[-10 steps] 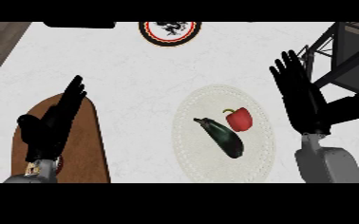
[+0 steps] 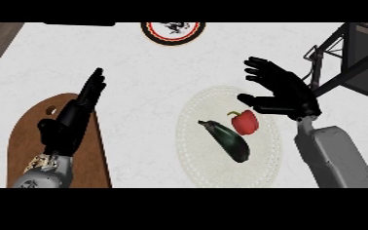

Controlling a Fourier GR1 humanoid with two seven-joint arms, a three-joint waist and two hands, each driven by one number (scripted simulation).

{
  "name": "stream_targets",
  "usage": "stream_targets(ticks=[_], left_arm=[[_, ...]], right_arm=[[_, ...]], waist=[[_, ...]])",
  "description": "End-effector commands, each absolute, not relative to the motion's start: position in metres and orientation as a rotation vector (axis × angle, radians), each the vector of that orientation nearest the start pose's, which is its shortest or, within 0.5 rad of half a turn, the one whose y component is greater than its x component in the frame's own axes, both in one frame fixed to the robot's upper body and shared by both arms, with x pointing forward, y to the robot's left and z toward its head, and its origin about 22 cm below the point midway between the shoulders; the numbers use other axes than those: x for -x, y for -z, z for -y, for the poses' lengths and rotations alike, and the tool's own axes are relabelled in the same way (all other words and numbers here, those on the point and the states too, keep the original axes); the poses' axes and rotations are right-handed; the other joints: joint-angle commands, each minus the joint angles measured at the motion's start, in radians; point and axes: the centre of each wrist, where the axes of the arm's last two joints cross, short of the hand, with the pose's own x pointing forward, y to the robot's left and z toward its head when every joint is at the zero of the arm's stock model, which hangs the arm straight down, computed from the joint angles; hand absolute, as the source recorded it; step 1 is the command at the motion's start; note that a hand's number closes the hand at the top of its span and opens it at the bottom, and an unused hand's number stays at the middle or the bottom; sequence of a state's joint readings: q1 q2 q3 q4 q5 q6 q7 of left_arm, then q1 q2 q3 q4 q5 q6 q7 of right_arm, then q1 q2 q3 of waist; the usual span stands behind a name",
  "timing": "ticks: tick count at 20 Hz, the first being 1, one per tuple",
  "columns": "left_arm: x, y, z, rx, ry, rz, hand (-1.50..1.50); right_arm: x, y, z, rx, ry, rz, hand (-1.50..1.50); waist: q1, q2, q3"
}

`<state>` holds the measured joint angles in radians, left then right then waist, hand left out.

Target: Pick the eggplant from the placemat and place it in the tiered shelf

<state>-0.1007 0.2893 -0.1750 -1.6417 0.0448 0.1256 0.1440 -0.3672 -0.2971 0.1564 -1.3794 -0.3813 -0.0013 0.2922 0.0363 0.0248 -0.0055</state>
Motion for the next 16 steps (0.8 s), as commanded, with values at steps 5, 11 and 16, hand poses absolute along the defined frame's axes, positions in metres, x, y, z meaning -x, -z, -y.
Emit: stream_targets(ticks=[5, 11, 16], left_arm=[[-0.267, -0.031, -0.215, -0.093, 0.284, 1.578, 0.00], [-0.290, -0.016, -0.212, -0.087, 0.262, 1.569, 0.00], [-0.282, -0.015, -0.225, -0.106, 0.255, 1.572, 0.00]], right_arm=[[-0.332, 0.002, 0.236, 0.304, -0.370, 1.463, -1.50], [-0.356, -0.007, 0.266, 0.003, -0.317, 1.502, -1.50], [-0.376, -0.064, 0.255, -0.042, -0.715, 1.372, -1.50]], waist=[[-0.013, -0.011, 0.007], [-0.032, -0.020, 0.006], [-0.031, -0.024, 0.005]])
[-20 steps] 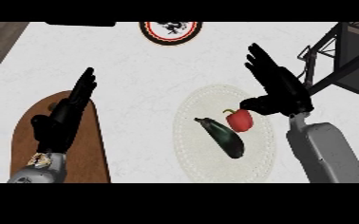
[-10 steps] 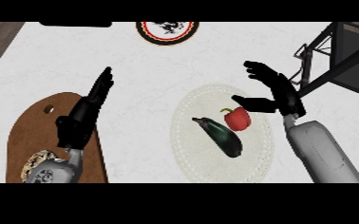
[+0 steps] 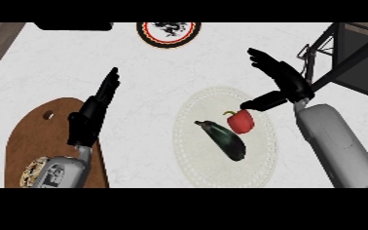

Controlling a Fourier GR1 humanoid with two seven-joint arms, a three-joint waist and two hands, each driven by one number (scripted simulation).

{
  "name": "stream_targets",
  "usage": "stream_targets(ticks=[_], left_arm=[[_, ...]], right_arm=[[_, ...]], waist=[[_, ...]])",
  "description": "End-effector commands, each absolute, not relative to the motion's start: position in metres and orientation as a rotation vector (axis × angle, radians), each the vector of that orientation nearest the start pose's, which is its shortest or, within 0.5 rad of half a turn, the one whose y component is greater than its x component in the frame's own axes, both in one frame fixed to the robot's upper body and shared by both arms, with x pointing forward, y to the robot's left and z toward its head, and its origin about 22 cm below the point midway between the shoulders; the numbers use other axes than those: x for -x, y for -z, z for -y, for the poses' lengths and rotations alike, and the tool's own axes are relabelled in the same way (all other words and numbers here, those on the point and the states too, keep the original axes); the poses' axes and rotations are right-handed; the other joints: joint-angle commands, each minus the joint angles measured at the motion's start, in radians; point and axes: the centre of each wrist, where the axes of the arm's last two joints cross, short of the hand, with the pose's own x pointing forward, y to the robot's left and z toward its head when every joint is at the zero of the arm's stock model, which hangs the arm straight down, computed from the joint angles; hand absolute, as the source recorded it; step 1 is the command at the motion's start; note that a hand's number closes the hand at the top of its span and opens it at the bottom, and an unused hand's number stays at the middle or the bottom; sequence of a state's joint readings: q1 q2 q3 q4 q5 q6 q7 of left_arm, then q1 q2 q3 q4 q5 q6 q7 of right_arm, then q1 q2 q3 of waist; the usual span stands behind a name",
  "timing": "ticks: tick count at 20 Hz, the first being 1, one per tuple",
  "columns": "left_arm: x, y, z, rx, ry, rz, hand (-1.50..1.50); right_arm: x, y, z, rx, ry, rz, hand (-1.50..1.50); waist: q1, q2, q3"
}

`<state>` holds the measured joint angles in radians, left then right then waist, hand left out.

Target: Pick the eggplant from the placemat and place it in the tiered shelf

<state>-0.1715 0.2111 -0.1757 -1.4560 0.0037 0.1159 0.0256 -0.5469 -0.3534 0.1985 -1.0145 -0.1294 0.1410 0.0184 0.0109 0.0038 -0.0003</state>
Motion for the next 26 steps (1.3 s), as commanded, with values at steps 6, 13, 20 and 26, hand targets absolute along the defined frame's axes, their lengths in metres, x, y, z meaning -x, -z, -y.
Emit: stream_targets(ticks=[6, 13, 20, 26], left_arm=[[-0.270, -0.009, -0.209, -0.106, 0.245, 1.585, 0.00], [-0.285, -0.014, -0.231, -0.113, 0.245, 1.561, 0.00], [-0.263, -0.017, -0.240, -0.107, 0.256, 1.570, 0.00], [-0.283, -0.022, -0.238, -0.115, 0.268, 1.569, 0.00]], right_arm=[[-0.385, -0.109, 0.210, 0.012, -0.899, 1.289, -1.50], [-0.385, -0.153, 0.160, 0.090, -1.322, 1.078, -1.50], [-0.360, -0.170, 0.136, 0.211, -1.517, 0.966, -1.50], [-0.346, -0.180, 0.120, 0.223, -1.481, 0.972, -1.50]], waist=[[-0.008, -0.007, 0.000], [-0.010, -0.009, -0.002], [-0.011, -0.011, 0.000], [-0.010, -0.006, 0.000]])
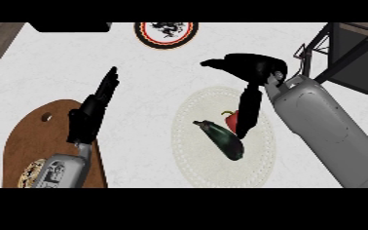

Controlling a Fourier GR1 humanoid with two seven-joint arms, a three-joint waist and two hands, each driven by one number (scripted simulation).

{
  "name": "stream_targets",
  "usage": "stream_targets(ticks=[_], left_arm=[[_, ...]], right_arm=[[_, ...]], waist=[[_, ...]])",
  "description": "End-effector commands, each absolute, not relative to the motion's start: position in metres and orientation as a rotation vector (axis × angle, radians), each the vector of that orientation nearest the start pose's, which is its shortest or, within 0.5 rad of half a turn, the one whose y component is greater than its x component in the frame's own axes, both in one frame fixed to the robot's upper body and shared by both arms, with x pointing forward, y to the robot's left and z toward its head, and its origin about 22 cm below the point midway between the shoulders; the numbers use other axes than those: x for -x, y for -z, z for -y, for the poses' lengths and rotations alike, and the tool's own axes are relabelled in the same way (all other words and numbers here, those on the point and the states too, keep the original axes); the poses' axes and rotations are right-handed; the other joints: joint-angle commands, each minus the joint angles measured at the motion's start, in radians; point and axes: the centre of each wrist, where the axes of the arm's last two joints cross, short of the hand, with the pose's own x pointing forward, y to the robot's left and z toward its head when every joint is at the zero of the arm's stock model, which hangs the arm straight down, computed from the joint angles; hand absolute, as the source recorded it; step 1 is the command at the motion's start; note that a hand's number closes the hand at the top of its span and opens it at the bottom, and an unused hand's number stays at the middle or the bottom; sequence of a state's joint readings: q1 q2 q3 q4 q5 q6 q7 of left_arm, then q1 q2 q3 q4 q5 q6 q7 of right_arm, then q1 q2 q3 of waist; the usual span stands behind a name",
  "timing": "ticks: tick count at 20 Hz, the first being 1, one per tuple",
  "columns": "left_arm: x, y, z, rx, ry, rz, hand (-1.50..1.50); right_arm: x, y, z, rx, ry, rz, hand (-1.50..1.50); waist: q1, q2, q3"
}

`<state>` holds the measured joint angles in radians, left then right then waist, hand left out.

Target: Pick the eggplant from the placemat and place it in the tiered shelf

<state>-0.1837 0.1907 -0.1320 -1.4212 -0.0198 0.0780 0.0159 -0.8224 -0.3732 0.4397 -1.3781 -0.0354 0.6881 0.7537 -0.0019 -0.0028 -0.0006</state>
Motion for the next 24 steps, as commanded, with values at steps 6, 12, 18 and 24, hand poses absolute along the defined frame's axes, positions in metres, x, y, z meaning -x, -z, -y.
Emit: stream_targets(ticks=[6, 12, 18, 24], left_arm=[[-0.278, -0.033, -0.218, -0.116, 0.248, 1.575, 0.00], [-0.278, -0.017, -0.218, -0.095, 0.261, 1.580, 0.00], [-0.268, -0.009, -0.230, -0.112, 0.262, 1.585, 0.00], [-0.279, -0.011, -0.212, -0.108, 0.261, 1.587, 0.00]], right_arm=[[-0.333, -0.176, 0.110, 0.247, -1.465, 0.986, -1.50], [-0.319, -0.161, 0.101, 0.265, -1.452, 0.996, -1.50], [-0.313, -0.149, 0.115, 0.259, -1.443, 0.992, -1.50], [-0.314, -0.140, 0.101, 0.286, -1.471, 0.950, -1.50]], waist=[[0.007, 0.001, 0.001], [0.003, 0.002, 0.000], [0.004, 0.002, 0.001], [0.003, 0.002, 0.000]])
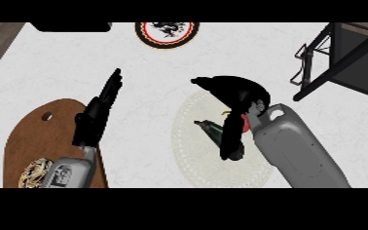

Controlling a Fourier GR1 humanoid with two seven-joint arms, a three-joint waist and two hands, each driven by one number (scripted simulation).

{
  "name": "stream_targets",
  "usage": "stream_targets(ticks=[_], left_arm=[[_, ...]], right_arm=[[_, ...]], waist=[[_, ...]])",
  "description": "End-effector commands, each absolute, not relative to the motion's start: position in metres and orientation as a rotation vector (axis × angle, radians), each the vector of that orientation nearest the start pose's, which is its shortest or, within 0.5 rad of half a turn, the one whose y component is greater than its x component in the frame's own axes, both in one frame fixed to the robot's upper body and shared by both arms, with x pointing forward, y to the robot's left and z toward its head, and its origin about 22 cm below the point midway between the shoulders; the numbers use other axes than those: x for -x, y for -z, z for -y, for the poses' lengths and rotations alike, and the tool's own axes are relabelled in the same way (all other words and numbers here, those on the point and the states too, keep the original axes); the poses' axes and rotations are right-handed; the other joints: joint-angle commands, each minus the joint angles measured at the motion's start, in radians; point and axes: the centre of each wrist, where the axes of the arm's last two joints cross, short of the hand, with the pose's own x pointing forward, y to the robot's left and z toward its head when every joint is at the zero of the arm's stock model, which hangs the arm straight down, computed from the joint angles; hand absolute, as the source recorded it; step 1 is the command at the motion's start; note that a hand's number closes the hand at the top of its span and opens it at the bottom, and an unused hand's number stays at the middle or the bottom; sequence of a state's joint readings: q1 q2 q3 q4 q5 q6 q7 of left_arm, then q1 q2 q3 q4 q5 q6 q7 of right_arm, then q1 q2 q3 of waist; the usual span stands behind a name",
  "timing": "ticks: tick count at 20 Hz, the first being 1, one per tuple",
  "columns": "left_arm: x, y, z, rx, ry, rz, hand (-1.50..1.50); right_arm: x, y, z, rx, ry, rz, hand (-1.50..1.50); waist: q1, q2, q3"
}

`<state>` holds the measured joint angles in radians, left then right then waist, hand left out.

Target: Pick the eggplant from the placemat and place it in the tiered shelf

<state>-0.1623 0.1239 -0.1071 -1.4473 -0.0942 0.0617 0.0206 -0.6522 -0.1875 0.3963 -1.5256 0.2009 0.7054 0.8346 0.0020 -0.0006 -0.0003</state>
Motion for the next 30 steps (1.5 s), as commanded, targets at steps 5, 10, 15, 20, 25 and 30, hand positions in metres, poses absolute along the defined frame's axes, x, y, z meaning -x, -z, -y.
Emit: stream_targets(ticks=[5, 10, 15, 20, 25, 30], left_arm=[[-0.278, -0.021, -0.226, -0.117, 0.253, 1.567, 0.00], [-0.283, -0.020, -0.235, -0.112, 0.260, 1.573, 0.00], [-0.284, -0.019, -0.227, -0.105, 0.262, 1.570, 0.00], [-0.278, -0.005, -0.220, -0.110, 0.259, 1.577, 0.00], [-0.283, -0.014, -0.214, -0.110, 0.259, 1.577, 0.00], [-0.283, -0.033, -0.208, -0.079, 0.258, 1.574, 0.00]], right_arm=[[-0.311, -0.136, 0.096, 0.299, -1.486, 0.915, -1.50], [-0.310, -0.106, 0.094, 0.288, -1.519, 0.899, -1.50], [-0.318, -0.109, 0.100, 0.348, -1.528, 0.867, -1.50], [-0.305, -0.094, 0.091, 0.346, -1.533, 0.894, -1.50], [-0.318, -0.090, 0.097, 0.371, -1.529, 0.889, -1.50], [-0.311, -0.079, 0.081, 0.368, -1.534, 0.865, -1.50]], waist=[[0.001, -0.001, 0.000], [0.003, 0.000, 0.000], [0.002, 0.000, 0.000], [0.001, 0.000, 0.000], [0.001, 0.001, 0.000], [0.001, 0.000, 0.000]])
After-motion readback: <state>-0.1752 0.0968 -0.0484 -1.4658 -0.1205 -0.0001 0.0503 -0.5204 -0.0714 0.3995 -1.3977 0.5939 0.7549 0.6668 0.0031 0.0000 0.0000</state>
